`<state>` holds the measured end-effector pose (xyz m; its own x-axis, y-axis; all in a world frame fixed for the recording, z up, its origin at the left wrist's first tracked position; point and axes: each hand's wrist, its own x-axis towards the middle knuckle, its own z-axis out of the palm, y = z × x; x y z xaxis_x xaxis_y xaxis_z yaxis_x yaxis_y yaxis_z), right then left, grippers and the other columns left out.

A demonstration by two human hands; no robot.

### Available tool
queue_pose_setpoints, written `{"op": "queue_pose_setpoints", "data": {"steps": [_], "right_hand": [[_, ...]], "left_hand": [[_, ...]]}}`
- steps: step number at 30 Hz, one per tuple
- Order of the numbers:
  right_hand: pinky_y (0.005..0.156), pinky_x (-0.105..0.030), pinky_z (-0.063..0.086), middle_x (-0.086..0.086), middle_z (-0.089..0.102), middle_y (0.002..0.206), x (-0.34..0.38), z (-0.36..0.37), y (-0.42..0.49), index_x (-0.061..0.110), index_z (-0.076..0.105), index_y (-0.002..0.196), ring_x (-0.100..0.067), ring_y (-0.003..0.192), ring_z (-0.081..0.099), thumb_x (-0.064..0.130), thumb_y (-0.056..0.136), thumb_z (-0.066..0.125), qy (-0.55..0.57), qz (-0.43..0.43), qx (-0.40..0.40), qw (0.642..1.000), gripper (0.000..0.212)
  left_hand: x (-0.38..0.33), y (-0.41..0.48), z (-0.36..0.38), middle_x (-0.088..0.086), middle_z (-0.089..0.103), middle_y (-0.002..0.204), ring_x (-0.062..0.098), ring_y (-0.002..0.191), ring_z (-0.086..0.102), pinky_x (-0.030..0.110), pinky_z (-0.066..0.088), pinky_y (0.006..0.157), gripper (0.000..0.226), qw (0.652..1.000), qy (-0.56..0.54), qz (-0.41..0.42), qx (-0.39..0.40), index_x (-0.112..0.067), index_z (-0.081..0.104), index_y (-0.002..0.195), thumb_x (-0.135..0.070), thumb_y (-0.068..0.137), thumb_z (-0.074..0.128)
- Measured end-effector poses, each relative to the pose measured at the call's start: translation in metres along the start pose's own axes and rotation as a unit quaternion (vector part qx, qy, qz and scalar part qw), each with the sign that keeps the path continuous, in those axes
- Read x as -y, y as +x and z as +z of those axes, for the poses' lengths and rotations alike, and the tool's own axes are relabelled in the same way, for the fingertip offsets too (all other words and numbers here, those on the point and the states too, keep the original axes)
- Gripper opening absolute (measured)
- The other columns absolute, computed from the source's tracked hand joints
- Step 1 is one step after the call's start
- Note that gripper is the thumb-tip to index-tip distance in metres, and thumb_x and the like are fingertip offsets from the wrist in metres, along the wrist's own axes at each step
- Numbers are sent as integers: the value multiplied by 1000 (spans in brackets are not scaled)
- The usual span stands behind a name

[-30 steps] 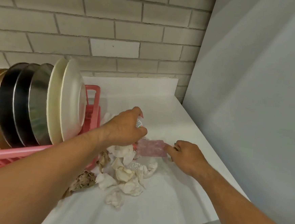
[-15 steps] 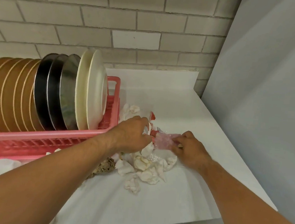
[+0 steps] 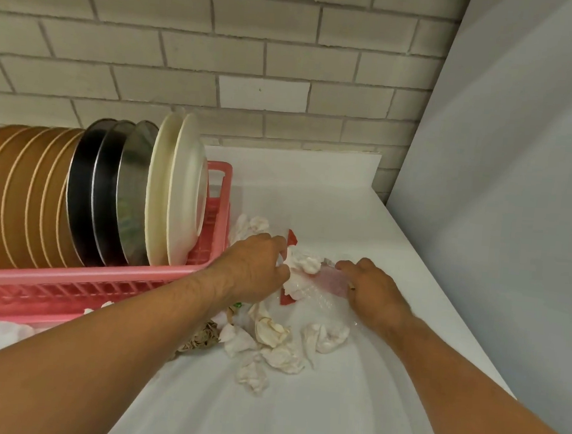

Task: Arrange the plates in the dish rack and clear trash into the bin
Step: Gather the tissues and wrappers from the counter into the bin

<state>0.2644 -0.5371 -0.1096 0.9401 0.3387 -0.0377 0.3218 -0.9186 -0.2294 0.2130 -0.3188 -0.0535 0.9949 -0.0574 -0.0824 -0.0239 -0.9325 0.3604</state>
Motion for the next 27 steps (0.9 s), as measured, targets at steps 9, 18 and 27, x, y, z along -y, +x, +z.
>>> {"op": "queue_pose_setpoints", "data": {"steps": [9, 18, 27], "right_hand": [[88, -30, 47, 7, 39, 117, 14, -60, 9, 24, 47, 135, -12, 99, 51, 64, 60, 80, 46, -7, 9, 999, 91], [59, -17, 42, 8, 54, 81, -16, -89, -5, 31, 60, 100, -8, 69, 52, 10, 88, 59, 111, -20, 2, 994, 24], [63, -16, 40, 6, 44, 90, -39, -67, -6, 20, 69, 98, -17, 83, 49, -2, 91, 47, 136, 65, -143, 978, 32]], "left_hand": [[-5, 12, -7, -2, 48, 127, 19, 103, 53, 34, 49, 84, 41, 1000, 19, -21, 11, -26, 46, 131, -39, 91, 48], [-26, 43, -11, 0, 50, 124, 22, 102, 55, 36, 53, 83, 42, 997, 51, -22, 47, -25, 49, 131, -30, 90, 49], [-63, 110, 5, 5, 55, 123, 27, 99, 59, 33, 48, 69, 36, 976, 195, -3, 96, -15, 54, 126, -22, 91, 50]]}}
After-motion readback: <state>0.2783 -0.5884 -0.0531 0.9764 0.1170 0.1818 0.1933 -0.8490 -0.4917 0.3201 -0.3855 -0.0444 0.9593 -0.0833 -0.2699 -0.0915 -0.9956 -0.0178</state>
